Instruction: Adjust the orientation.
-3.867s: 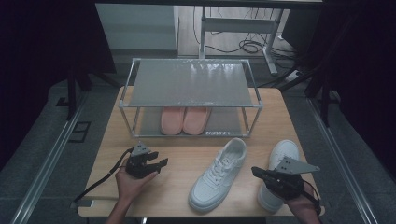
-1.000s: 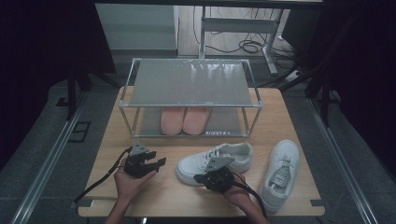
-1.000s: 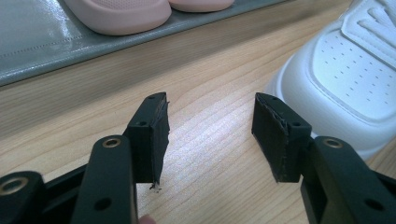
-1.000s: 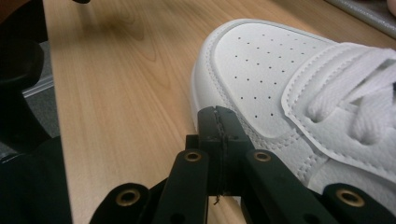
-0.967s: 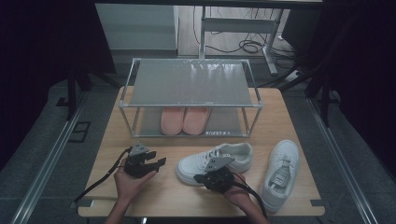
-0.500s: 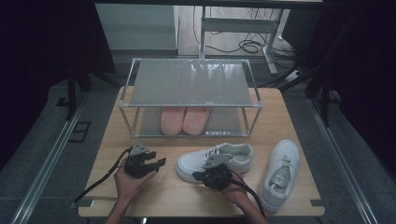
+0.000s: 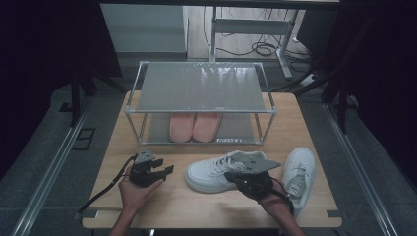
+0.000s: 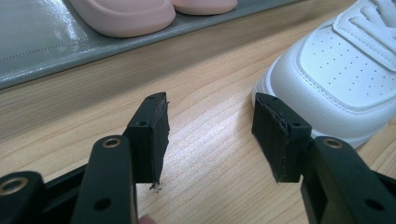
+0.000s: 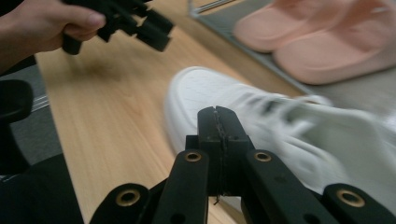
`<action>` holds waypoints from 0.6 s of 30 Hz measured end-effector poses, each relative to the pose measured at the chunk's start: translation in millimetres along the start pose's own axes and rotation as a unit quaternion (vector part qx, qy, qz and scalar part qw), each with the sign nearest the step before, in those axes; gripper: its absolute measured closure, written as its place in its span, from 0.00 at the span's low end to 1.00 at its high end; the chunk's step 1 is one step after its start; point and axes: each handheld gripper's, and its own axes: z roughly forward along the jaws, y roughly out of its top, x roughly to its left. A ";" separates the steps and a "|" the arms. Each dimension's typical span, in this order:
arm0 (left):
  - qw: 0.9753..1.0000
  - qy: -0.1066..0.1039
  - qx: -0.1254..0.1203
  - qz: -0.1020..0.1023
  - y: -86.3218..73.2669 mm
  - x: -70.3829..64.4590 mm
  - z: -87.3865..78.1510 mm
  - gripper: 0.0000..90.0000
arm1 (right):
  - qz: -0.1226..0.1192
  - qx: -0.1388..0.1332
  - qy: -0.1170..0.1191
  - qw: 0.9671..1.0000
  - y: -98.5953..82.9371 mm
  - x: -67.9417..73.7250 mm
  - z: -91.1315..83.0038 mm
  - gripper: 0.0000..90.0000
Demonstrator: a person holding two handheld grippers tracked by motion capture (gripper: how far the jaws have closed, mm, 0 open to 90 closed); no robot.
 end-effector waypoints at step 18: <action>1.000 0.001 0.000 -0.001 1.1 0.5 -0.7 0.51 | 0.076 0.019 -0.098 0.992 -0.9 -84.8 -61.0 1.00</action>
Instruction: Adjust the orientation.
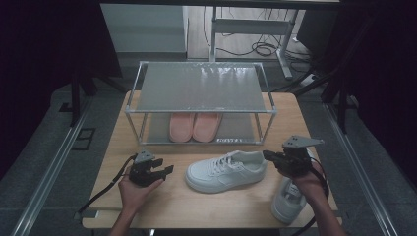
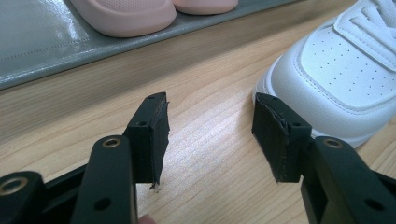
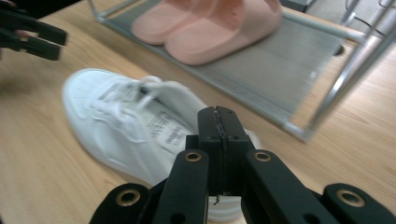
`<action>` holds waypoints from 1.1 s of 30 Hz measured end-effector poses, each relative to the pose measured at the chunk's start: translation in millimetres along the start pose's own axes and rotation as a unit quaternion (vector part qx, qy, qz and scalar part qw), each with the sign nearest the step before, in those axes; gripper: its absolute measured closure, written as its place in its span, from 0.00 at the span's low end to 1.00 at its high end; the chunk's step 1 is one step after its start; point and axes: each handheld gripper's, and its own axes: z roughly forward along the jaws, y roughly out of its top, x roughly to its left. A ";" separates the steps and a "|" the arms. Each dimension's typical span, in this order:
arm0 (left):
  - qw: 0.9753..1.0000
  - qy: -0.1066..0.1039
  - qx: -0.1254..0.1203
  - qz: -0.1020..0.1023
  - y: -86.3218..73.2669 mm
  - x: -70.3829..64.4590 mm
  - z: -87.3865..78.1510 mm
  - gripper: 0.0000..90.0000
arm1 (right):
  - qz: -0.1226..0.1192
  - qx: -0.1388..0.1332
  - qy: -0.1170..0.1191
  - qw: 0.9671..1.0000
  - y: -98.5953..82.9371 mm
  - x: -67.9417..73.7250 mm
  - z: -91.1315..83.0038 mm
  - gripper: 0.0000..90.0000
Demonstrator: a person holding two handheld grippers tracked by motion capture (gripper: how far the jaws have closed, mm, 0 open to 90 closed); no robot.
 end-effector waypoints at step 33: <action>1.000 -0.001 0.002 0.001 -0.5 0.0 0.9 0.51 | 0.022 0.106 -0.023 0.994 1.7 -42.3 60.5 1.00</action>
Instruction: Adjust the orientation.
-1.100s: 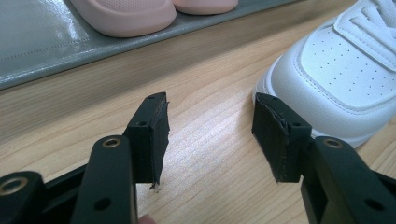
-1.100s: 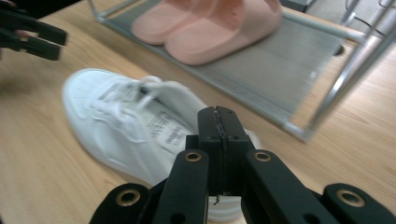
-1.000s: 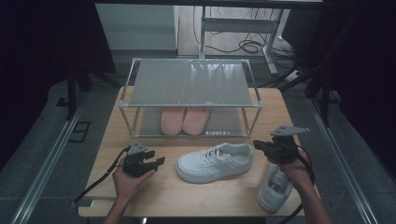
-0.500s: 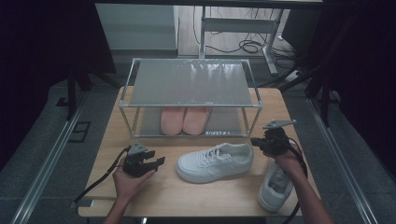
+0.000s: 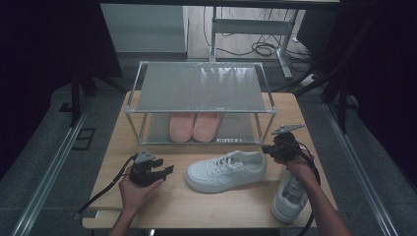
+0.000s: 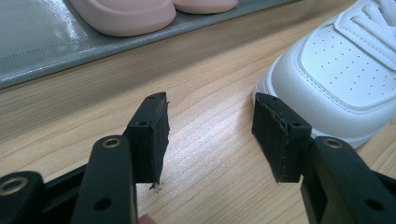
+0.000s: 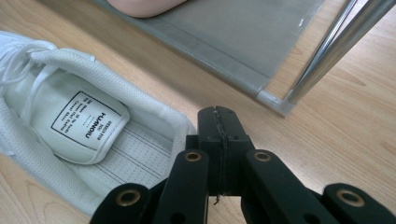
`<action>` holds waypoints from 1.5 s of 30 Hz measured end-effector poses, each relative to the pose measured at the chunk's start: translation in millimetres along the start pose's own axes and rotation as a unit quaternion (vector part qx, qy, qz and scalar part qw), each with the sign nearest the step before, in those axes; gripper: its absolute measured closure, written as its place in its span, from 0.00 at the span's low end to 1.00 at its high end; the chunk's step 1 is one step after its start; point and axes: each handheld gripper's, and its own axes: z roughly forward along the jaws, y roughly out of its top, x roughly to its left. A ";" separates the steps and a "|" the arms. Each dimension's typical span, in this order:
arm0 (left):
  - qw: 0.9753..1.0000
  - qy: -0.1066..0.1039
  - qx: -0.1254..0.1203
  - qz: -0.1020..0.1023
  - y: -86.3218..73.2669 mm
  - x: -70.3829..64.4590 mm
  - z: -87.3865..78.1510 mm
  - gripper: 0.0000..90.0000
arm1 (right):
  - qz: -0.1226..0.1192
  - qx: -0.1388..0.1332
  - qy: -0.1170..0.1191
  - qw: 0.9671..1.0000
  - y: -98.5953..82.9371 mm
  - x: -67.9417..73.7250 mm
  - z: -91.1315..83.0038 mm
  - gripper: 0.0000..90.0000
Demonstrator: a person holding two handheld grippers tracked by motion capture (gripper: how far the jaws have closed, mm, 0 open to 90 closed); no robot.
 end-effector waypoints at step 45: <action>1.000 -0.002 0.003 0.001 0.2 -2.1 2.2 0.52 | -0.061 0.015 0.045 0.997 -42.8 47.4 -30.5 1.00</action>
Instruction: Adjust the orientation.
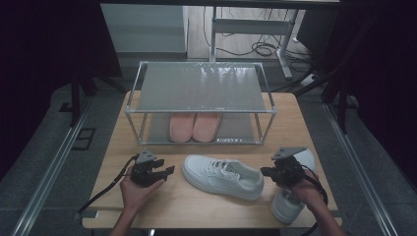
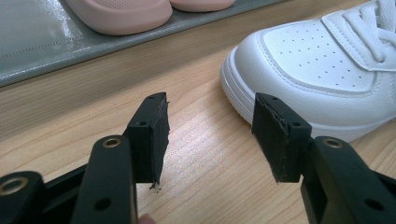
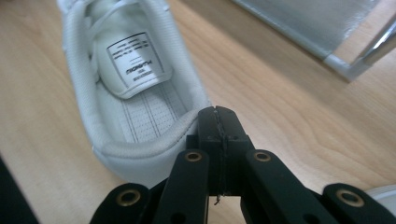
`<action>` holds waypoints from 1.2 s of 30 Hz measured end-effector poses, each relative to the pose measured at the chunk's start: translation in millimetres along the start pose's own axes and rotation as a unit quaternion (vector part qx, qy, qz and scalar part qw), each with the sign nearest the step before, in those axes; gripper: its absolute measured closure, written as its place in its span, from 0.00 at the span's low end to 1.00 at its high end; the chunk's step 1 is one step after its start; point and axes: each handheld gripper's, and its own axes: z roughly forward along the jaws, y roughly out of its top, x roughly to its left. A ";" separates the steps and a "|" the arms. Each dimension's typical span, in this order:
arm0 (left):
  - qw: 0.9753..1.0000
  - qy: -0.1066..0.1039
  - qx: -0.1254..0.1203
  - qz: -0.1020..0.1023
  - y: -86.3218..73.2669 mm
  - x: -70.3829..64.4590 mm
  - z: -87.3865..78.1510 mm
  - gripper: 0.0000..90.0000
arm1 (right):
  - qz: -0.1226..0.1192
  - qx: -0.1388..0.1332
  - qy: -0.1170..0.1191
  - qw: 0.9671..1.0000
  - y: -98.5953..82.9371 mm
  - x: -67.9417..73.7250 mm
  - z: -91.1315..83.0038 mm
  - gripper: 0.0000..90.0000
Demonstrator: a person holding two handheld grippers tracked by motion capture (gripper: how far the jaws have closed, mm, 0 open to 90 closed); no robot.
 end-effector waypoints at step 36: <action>1.000 0.000 -0.002 0.001 0.3 0.0 -1.2 0.52 | -0.039 -0.026 0.031 0.998 -27.7 56.7 -15.1 1.00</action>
